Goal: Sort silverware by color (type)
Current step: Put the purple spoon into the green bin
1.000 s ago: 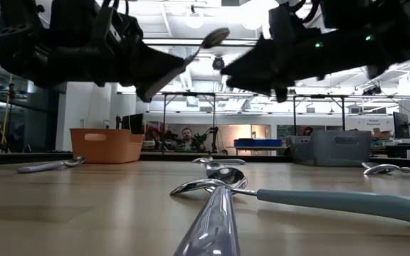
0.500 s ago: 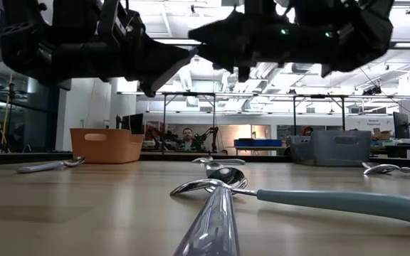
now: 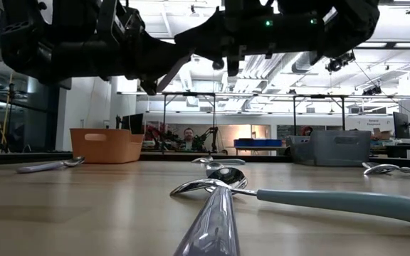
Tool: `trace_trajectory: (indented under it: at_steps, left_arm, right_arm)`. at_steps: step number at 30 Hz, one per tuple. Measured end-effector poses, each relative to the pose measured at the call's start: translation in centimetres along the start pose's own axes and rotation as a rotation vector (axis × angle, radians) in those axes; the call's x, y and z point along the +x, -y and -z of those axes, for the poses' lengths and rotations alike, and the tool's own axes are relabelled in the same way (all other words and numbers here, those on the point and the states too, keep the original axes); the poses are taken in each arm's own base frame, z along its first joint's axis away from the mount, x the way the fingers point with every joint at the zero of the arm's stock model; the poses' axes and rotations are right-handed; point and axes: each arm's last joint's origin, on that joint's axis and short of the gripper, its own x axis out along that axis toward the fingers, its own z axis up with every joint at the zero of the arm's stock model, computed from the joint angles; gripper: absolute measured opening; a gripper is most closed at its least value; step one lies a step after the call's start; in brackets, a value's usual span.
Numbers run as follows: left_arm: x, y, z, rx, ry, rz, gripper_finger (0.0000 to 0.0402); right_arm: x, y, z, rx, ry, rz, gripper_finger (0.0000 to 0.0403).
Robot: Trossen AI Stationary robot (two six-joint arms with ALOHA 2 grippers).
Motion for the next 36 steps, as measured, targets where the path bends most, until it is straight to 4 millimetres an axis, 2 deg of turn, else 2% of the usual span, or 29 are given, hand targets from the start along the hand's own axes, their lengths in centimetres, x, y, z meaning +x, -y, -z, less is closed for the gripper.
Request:
trace_trajectory:
  at_steps: [3, 8, 14, 18, 22, 26, 32, 36]
  left_arm:
    - [0.0, 0.0, -0.1, -0.004, 0.004, -0.006, 0.0063]
    - [0.0, -0.1, 0.4, -0.011, -0.034, -0.012, 0.008]
    - [-0.1, -0.2, 0.9, 0.009, -0.086, -0.02, 0.0085]
    - [-0.1, -0.2, 1.0, 0.014, -0.095, -0.021, 0.0086]
    - [-0.1, -0.2, 1.0, 0.036, -0.097, -0.019, 0.0087]
    - [-0.1, -0.2, 1.1, 0.038, -0.111, -0.02, 0.0087]
    - [-0.1, -0.2, 1.2, 0.038, -0.126, -0.023, 0.0087]
    - [-0.1, -0.3, 1.3, 0.038, -0.13, -0.023, 0.0087]
  right_arm:
    - [-0.3, 0.1, -0.6, 0.017, -0.03, 0.005, 0.0026]
    - [-1.6, 0.1, -2.4, 0.011, -0.104, 0.017, 0.0009]
    - [-4.6, 0.1, -5.2, 0.068, -0.25, 0.033, 0.0015]
    - [-7.2, -0.8, -7.3, 0.151, -0.461, 0.053, 0.0012]
    - [-9.8, -2.3, -9.2, 0.288, -0.725, 0.086, 0.0012]
    - [-12.3, -4.4, -10.2, 0.434, -0.958, 0.143, 0.0012]
    - [-15.8, -8.5, -9.5, 0.655, -1.218, 0.158, 0.0012]
    - [-18.3, -11.3, -9.1, 0.755, -1.311, 0.197, 0.0012]
